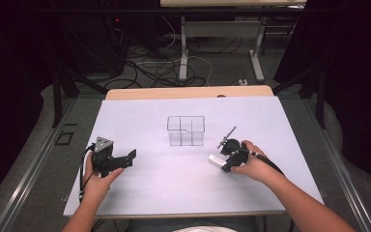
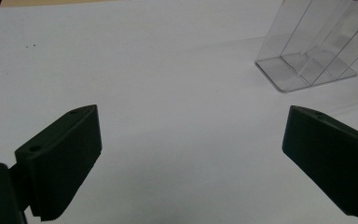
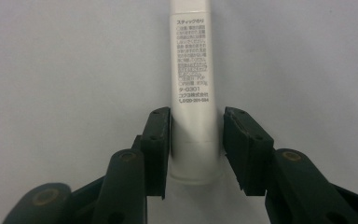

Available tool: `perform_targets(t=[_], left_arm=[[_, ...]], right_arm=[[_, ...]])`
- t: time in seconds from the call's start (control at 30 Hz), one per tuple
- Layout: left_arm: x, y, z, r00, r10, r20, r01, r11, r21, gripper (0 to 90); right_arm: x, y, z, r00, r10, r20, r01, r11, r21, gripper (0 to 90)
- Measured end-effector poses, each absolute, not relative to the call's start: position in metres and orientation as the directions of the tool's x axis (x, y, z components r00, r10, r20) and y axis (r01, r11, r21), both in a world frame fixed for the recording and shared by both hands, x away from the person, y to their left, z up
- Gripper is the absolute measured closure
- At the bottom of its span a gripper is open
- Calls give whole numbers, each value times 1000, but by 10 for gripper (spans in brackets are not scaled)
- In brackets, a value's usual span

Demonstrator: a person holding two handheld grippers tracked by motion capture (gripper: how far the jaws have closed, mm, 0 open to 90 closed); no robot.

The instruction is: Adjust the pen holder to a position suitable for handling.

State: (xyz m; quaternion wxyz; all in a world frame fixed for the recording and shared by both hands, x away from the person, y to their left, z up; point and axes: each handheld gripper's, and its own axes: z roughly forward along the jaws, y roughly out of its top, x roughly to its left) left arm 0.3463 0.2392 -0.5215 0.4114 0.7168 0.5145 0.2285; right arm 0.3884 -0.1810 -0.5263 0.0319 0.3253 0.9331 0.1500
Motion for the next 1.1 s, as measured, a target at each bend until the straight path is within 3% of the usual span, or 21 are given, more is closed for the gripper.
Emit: perform_targets(t=[0.33, 1.1], left_arm=[[346, 239, -522, 369, 925, -95, 549, -134, 825, 47], [347, 239, -522, 369, 925, -95, 551, -135, 823, 47]], right_arm=[[391, -181, -528, -793, 608, 41, 590, 750, 298, 659], [390, -179, -528, -812, 583, 11, 562, 777, 285, 665]])
